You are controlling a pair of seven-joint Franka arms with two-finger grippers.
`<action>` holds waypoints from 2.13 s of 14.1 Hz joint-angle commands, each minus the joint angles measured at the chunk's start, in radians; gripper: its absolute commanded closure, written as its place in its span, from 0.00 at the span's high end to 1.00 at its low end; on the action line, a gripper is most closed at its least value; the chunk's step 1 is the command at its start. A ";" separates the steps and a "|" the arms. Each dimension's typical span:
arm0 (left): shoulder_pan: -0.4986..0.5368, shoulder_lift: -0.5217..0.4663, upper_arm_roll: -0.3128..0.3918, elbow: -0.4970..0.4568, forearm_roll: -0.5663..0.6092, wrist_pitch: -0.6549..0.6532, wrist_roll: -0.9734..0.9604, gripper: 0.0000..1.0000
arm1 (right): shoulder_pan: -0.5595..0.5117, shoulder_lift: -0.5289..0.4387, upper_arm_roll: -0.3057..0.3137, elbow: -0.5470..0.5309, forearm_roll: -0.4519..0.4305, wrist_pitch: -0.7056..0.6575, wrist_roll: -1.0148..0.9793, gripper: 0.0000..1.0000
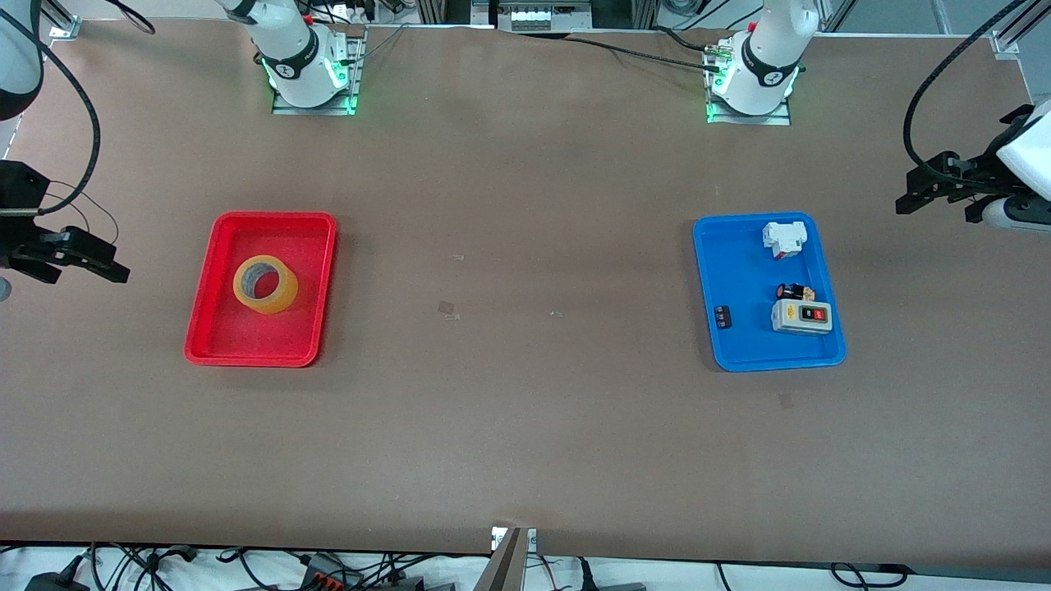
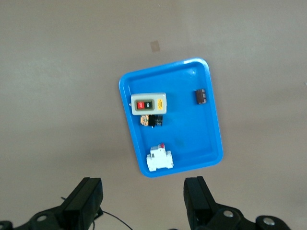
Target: Place and move tape with both arms
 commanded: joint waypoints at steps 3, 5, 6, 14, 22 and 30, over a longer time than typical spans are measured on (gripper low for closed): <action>0.016 -0.012 -0.048 0.016 -0.016 -0.039 -0.105 1.00 | -0.018 -0.254 0.020 -0.358 0.007 0.112 -0.007 1.00; 0.016 -0.012 -0.048 0.016 -0.016 -0.037 -0.121 1.00 | -0.018 -0.262 0.020 -0.352 0.007 0.069 -0.008 1.00; 0.016 -0.012 -0.048 0.016 -0.016 -0.037 -0.121 1.00 | -0.019 -0.256 0.020 -0.344 0.009 0.063 -0.008 1.00; 0.016 -0.007 -0.048 0.015 -0.016 -0.037 -0.121 1.00 | -0.018 -0.226 0.021 -0.286 0.012 0.060 -0.005 1.00; 0.016 -0.006 -0.048 0.015 -0.016 -0.037 -0.120 1.00 | -0.032 -0.233 0.038 -0.289 0.012 0.029 -0.005 1.00; 0.016 -0.006 -0.045 0.016 -0.016 -0.036 -0.120 1.00 | -0.042 -0.247 0.055 -0.286 0.010 -0.040 -0.008 1.00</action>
